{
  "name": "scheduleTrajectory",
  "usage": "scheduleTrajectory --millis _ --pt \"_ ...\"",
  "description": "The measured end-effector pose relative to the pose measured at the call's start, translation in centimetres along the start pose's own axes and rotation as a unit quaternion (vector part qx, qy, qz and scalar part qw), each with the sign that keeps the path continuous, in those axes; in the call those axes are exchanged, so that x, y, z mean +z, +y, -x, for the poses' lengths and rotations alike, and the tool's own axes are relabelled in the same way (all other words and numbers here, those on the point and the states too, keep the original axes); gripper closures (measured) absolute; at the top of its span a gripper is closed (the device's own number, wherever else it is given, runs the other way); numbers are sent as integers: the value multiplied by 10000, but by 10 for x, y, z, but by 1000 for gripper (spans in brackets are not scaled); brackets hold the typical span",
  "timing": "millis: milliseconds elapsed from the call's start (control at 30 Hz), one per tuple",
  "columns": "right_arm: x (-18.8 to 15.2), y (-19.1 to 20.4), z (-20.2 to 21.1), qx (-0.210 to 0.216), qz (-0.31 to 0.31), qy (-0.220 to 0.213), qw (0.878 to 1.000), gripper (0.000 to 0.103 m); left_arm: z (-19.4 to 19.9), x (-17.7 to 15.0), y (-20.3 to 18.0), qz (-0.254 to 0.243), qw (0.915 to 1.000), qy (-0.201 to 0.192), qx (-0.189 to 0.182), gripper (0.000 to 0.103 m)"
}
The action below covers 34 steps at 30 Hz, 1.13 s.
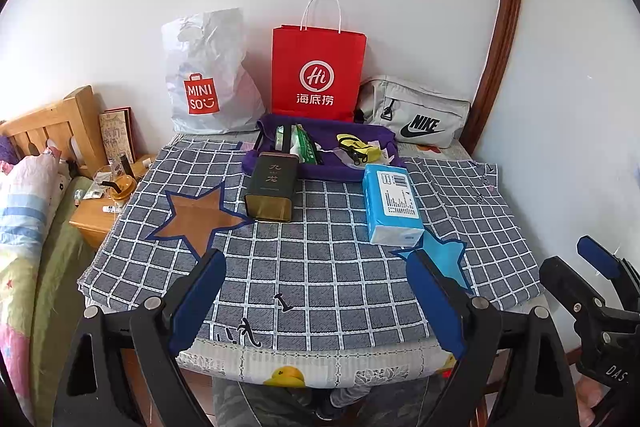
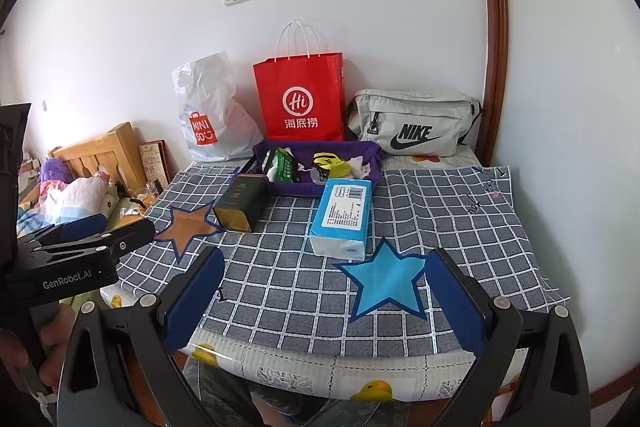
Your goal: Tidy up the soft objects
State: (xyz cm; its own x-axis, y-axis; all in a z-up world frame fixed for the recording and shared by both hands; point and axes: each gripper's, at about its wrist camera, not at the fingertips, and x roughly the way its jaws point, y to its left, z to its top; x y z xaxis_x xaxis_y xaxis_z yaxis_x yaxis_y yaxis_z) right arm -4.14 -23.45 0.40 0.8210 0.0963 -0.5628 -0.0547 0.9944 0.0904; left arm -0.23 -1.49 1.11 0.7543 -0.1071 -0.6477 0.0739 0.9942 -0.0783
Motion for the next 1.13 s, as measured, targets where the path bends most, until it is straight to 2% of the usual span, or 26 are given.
scheduleTrajectory --millis 1133 --pt "-2 5 6 68 31 -93 9999 4 -3 -2 3 -39 10000 -51 27 11"
